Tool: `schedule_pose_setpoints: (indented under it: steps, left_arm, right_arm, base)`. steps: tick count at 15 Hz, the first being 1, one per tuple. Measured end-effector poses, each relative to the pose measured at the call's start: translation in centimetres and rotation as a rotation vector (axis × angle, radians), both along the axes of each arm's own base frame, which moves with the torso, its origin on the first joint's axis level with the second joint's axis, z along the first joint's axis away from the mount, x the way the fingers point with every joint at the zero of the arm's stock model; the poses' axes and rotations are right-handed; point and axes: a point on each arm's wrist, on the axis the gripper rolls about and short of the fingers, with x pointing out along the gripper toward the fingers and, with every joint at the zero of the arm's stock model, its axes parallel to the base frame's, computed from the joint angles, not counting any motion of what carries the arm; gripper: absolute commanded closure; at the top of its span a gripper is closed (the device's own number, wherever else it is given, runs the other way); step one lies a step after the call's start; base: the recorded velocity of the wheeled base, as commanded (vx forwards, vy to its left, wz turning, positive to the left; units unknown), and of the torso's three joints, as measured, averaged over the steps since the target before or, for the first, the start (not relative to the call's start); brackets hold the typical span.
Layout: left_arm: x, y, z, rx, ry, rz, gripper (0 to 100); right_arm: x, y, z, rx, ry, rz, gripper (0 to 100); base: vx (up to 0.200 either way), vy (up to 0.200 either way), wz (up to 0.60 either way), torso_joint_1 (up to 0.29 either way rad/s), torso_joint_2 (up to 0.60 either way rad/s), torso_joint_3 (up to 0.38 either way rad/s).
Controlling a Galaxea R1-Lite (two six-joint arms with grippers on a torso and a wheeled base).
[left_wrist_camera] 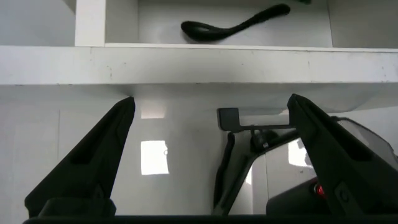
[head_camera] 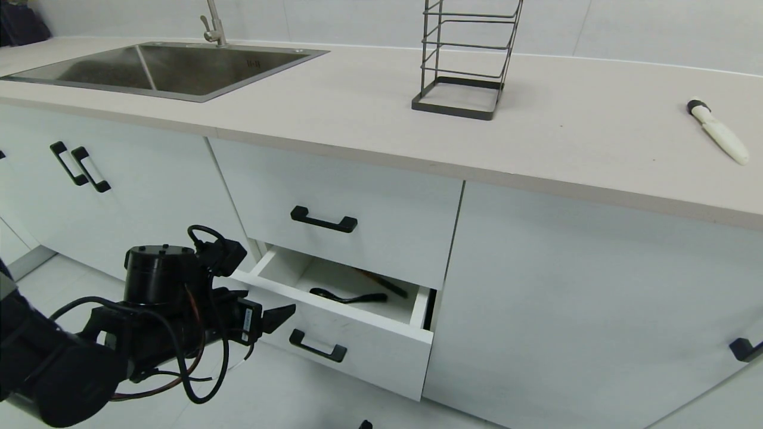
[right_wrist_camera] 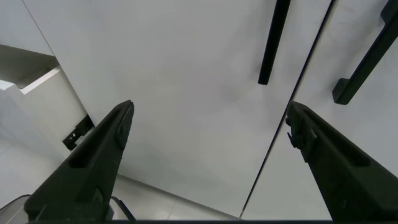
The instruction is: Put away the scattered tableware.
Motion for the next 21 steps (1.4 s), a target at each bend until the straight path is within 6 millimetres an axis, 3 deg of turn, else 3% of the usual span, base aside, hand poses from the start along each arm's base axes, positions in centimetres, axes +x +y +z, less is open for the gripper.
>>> schedule_pose_setpoints:
  steps: [21]
  left_arm:
    - [5.6,-1.6,-0.3,-0.053,-0.159,0.0,0]
  right_arm:
    - [0.0,0.0,0.0,0.0,0.0,0.0,0]
  base:
    - [0.0,0.0,0.0,0.0,0.0,0.0]
